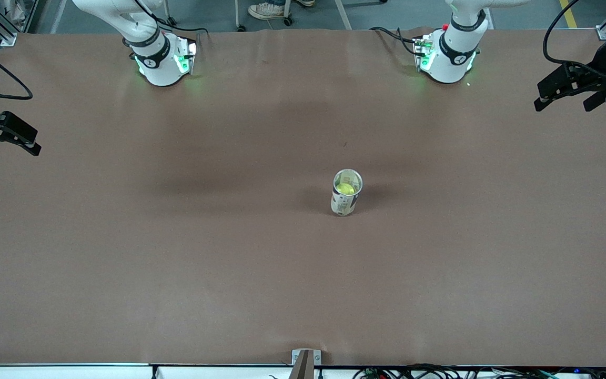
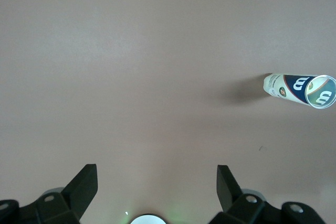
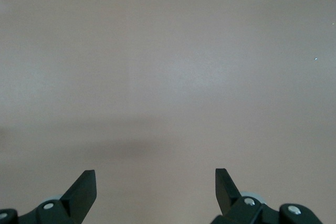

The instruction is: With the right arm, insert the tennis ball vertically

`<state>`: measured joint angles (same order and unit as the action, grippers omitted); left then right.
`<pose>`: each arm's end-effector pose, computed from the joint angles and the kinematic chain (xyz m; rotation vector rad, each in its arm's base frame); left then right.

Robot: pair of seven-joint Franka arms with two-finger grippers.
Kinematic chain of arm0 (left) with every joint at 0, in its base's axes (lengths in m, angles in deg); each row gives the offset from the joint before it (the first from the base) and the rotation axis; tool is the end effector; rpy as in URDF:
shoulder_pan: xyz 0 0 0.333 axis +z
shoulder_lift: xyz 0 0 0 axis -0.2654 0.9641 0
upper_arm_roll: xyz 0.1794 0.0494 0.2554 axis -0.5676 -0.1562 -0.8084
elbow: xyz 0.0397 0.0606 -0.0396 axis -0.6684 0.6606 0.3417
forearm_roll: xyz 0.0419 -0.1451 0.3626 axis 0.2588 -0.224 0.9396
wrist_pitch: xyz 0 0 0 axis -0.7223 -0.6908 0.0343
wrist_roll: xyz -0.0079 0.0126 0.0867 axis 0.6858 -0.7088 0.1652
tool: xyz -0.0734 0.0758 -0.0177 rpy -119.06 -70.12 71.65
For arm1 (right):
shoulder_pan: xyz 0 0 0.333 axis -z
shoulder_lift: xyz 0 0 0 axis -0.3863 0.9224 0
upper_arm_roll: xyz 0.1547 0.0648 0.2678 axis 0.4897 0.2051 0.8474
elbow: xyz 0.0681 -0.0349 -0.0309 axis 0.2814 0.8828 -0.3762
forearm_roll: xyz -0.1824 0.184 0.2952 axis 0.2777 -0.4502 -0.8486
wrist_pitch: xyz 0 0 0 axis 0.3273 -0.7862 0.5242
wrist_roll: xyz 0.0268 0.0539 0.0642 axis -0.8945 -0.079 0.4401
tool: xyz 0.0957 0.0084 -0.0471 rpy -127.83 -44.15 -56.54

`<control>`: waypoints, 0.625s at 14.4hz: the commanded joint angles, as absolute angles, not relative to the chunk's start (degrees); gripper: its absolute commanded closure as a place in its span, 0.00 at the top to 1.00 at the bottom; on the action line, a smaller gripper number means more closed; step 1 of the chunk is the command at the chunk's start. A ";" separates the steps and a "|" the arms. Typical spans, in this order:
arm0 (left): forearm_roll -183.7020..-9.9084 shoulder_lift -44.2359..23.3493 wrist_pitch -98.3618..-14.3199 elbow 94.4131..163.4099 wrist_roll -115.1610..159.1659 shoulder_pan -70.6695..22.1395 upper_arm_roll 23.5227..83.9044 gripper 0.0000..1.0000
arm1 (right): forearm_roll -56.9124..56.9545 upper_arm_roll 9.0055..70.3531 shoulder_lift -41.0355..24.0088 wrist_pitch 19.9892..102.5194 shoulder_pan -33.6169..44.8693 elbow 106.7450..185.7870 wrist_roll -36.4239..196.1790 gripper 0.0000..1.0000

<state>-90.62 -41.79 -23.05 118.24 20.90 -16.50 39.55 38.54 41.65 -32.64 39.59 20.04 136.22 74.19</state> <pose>0.5082 -0.0540 0.6771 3.0997 -0.0035 0.0064 0.5583 -0.0108 0.6468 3.1107 -0.0385 0.1508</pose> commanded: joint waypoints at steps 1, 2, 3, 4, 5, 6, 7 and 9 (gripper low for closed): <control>-87.92 -42.83 -24.95 118.85 22.56 -17.32 39.34 1.00 | 39.86 41.70 -32.94 39.76 19.74 136.80 74.23 1.00; -86.86 -42.75 -24.96 118.85 24.06 -17.67 40.30 1.00 | 39.86 41.70 -33.03 39.76 19.74 136.80 74.23 1.00; -85.54 -42.74 -25.05 118.93 24.69 -17.68 41.44 1.00 | 39.86 41.70 -32.95 39.76 19.74 136.80 74.23 1.00; -84.75 -42.74 -25.05 118.85 24.78 -17.68 41.89 1.00 | 39.86 41.70 -32.94 39.76 19.74 136.80 74.23 1.00; -84.65 -42.74 -25.05 118.85 24.61 -17.59 41.89 1.00 | 39.86 41.70 -32.94 39.76 19.74 136.80 74.23 1.00; -84.82 -42.74 -25.05 118.85 23.91 -17.59 41.89 1.00 | 39.86 41.70 -33.03 39.76 19.74 136.80 74.23 1.00; -85.09 -42.83 -24.87 118.85 23.81 -17.50 41.72 1.00 | 39.86 41.70 -33.03 39.76 19.74 136.80 74.23 1.00; -85.53 -42.83 -24.35 118.85 22.94 -17.33 41.37 1.00 | 39.86 41.70 -33.03 39.76 19.74 136.80 74.14 1.00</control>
